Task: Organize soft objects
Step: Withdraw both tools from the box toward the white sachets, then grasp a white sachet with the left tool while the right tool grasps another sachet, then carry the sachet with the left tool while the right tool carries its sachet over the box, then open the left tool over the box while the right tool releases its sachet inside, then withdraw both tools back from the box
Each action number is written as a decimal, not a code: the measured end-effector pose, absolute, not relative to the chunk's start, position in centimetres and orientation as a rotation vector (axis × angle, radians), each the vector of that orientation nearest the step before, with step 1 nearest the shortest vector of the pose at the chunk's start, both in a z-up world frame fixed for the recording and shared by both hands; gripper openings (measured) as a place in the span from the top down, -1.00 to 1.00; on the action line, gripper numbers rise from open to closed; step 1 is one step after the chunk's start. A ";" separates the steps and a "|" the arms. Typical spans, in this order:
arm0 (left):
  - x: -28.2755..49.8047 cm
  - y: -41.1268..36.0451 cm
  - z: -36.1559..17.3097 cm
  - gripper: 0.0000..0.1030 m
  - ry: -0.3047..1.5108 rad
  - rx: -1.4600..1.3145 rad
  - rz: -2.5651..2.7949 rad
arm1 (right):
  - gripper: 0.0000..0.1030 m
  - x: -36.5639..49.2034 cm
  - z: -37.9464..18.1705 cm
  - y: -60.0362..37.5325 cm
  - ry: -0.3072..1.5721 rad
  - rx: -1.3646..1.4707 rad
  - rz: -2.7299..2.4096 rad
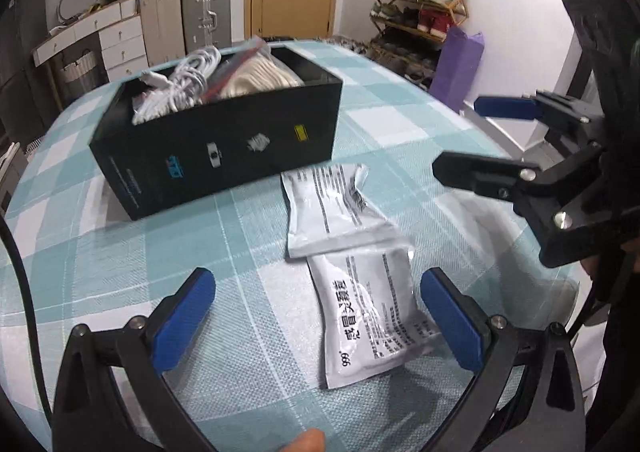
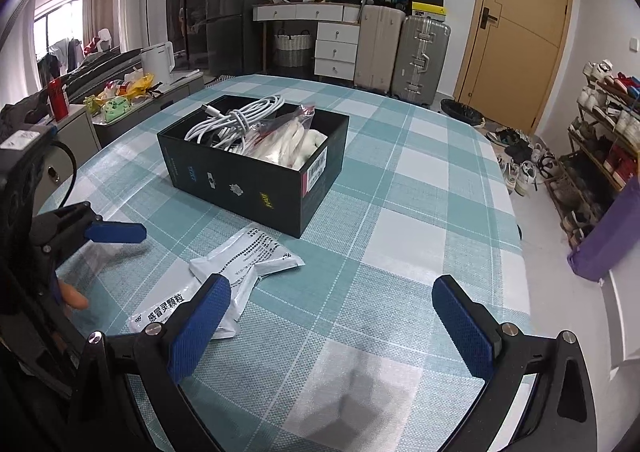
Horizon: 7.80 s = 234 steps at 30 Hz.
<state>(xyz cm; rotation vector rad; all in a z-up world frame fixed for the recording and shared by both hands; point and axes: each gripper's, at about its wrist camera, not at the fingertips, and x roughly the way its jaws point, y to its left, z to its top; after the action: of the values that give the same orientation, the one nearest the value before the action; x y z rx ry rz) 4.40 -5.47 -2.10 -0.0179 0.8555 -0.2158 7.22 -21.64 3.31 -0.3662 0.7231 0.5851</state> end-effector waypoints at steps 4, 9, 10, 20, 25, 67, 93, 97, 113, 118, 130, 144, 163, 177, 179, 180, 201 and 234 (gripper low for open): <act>4.4 -5.5 -2.6 -1.00 0.882 0.005 -0.206 | -0.99 7.2 3.2 -21.6 0.725 -0.369 0.583; 4.3 -4.5 -3.0 -1.00 0.904 0.016 -0.185 | -0.99 7.4 2.9 -21.5 0.735 -0.359 0.586; 4.2 -4.2 -3.1 -1.00 0.909 0.019 -0.185 | -0.99 7.4 2.8 -21.4 0.739 -0.356 0.587; 3.6 -3.1 -3.3 -0.46 0.883 0.040 -0.195 | -0.99 8.6 1.3 -20.1 0.802 -0.325 0.582; 3.2 -2.7 -3.1 0.01 0.863 0.055 -0.224 | -0.99 8.4 1.2 -19.5 0.799 -0.331 0.592; 3.2 3.1 -3.2 0.00 0.873 -0.017 -0.033 | -0.86 11.2 -3.2 -14.8 0.946 -0.320 0.535; 2.5 3.5 -1.6 0.17 0.796 -0.049 -0.052 | 0.83 7.1 -0.9 -15.3 0.847 -0.301 0.675; 2.4 3.6 -1.5 0.17 0.794 -0.049 -0.044 | 0.83 6.9 -1.1 -15.4 0.856 -0.312 0.667; 2.3 4.3 -0.8 0.17 0.766 -0.076 -0.023 | -0.33 7.1 -2.5 -13.0 0.898 -0.358 0.653; 2.2 4.6 -0.4 0.17 0.754 -0.084 -0.013 | 0.17 6.5 -2.5 -12.9 0.876 -0.365 0.673; 2.1 5.1 1.2 0.17 0.705 -0.090 0.001 | 0.31 4.8 -0.3 -12.9 0.808 -0.347 0.732; 3.4 6.0 3.8 0.17 0.641 -0.098 0.025 | 0.31 4.7 5.1 -14.3 0.660 -0.249 0.732; 9.2 6.6 4.9 0.16 0.618 -0.108 0.039 | 0.31 9.2 7.2 -13.2 0.612 -0.179 0.693; 13.6 6.4 3.7 0.16 0.641 -0.129 0.043 | 0.31 13.7 5.9 -11.7 0.645 -0.164 0.621; 14.1 6.2 3.5 0.16 0.645 -0.129 0.037 | 0.31 14.1 5.5 -11.3 0.653 -0.174 0.621; 14.2 6.2 3.4 0.16 0.649 -0.128 0.033 | 0.31 14.4 5.4 -11.2 0.651 -0.178 0.618; 14.4 4.5 2.7 -0.08 0.652 -0.033 0.025 | 0.05 15.7 3.9 -10.0 0.634 -0.237 0.649; 6.0 5.2 2.0 -1.00 0.482 -0.041 0.078 | -0.99 7.2 4.9 -14.8 0.396 -0.172 0.680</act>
<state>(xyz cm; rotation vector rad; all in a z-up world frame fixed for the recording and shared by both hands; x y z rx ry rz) 6.03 5.15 1.98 -0.0405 0.4818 0.0784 7.24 -14.77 4.85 -0.1724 0.3962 0.6798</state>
